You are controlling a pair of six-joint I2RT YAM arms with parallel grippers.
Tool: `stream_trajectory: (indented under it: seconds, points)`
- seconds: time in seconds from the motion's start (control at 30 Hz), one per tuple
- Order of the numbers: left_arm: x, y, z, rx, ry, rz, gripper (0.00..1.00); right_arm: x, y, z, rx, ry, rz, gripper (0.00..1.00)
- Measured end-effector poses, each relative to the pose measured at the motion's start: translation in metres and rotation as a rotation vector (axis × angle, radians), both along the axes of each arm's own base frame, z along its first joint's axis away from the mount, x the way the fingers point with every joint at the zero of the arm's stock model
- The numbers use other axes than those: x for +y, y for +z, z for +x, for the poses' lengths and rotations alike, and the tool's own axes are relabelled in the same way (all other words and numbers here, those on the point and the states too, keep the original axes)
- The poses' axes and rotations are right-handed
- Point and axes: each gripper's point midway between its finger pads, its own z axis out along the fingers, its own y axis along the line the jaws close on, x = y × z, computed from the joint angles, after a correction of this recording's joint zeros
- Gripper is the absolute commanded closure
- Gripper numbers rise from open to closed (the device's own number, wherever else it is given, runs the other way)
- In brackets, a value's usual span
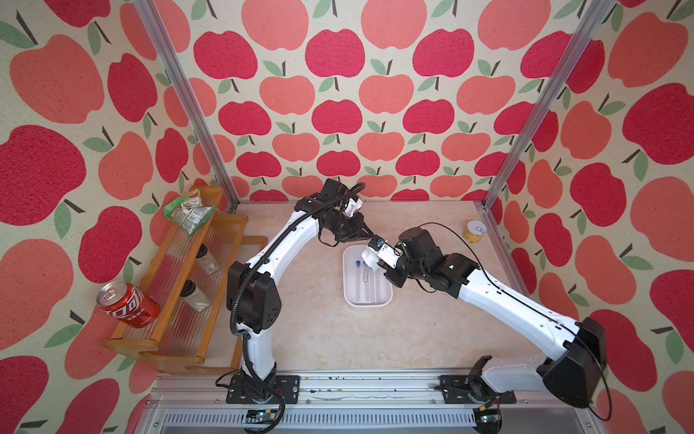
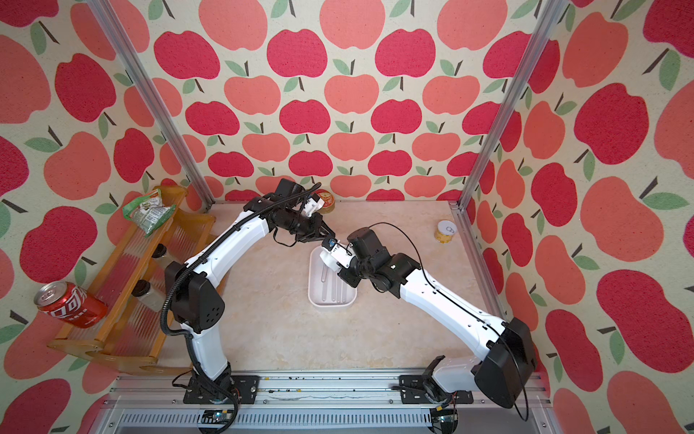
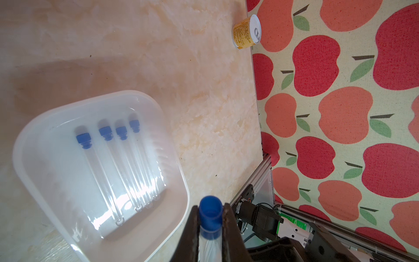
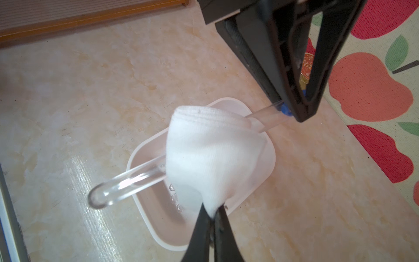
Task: Wipe the exteriors of test tubes
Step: Wipe the dirt from the test tube.
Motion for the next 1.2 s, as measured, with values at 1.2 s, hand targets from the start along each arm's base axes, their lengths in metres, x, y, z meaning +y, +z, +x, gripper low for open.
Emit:
stream_trajectory:
  seconds: [1.2]
  points:
    - [-0.002,0.007,0.0,0.012,-0.007,-0.063,0.85,0.013,-0.011,-0.04,-0.038,0.168,0.003,1.0]
